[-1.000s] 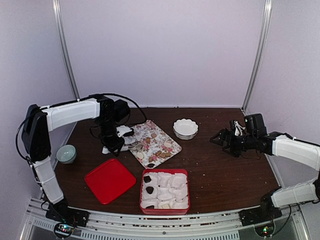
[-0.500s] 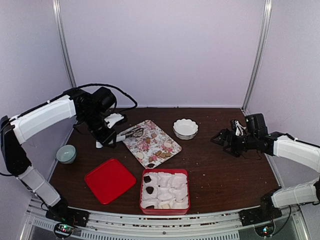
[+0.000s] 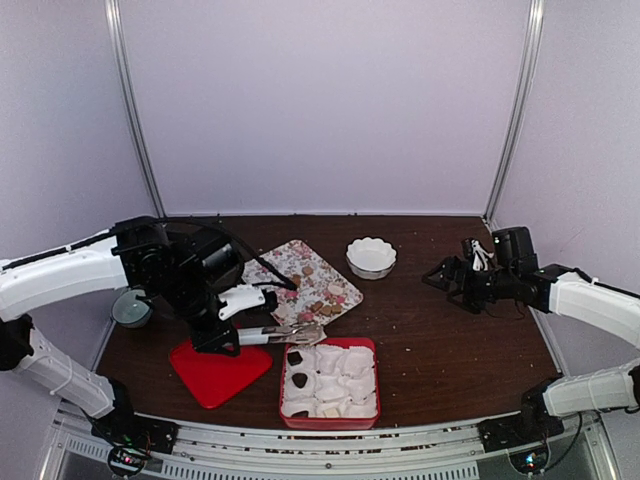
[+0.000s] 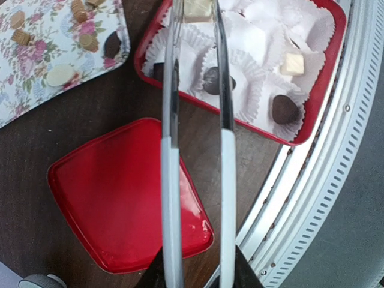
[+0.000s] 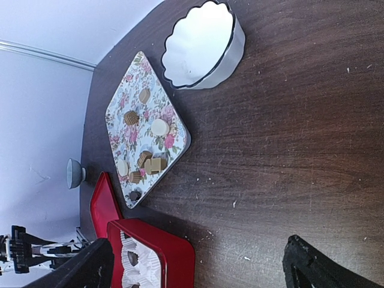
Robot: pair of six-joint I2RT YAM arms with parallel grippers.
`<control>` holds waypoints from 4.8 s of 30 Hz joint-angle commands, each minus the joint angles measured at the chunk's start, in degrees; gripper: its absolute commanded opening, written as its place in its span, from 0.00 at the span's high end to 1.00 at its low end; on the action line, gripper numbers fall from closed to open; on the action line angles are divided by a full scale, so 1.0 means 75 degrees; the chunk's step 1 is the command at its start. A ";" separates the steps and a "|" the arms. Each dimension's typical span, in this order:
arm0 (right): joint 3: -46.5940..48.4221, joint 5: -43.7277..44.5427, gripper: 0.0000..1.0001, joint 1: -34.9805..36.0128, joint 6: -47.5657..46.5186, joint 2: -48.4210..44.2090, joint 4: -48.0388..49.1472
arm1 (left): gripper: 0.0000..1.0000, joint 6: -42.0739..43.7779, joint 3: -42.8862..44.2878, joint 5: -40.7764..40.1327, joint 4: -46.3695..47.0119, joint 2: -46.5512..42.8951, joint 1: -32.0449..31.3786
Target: Pack the chocolate
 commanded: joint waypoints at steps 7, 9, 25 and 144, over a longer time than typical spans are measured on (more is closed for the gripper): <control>-0.0167 -0.0081 0.00 0.0052 -0.0174 -0.0283 -0.0139 | 0.86 0.0321 -0.0233 0.0026 0.0678 0.0333 -0.1079; -0.0175 -0.0073 0.00 0.0052 -0.0229 -0.0340 -0.0245 | 0.85 0.0326 -0.0245 0.0002 0.0726 0.0520 -0.1214; -0.0337 0.0055 0.00 0.0052 -0.0237 -0.0719 -0.0514 | 0.84 0.0544 -0.0363 -0.0108 0.0777 0.1189 -0.1387; -0.0241 0.0210 0.00 0.0052 0.0062 -0.0293 0.0090 | 0.55 -0.0043 0.1113 -0.0736 -0.0063 0.2719 0.2409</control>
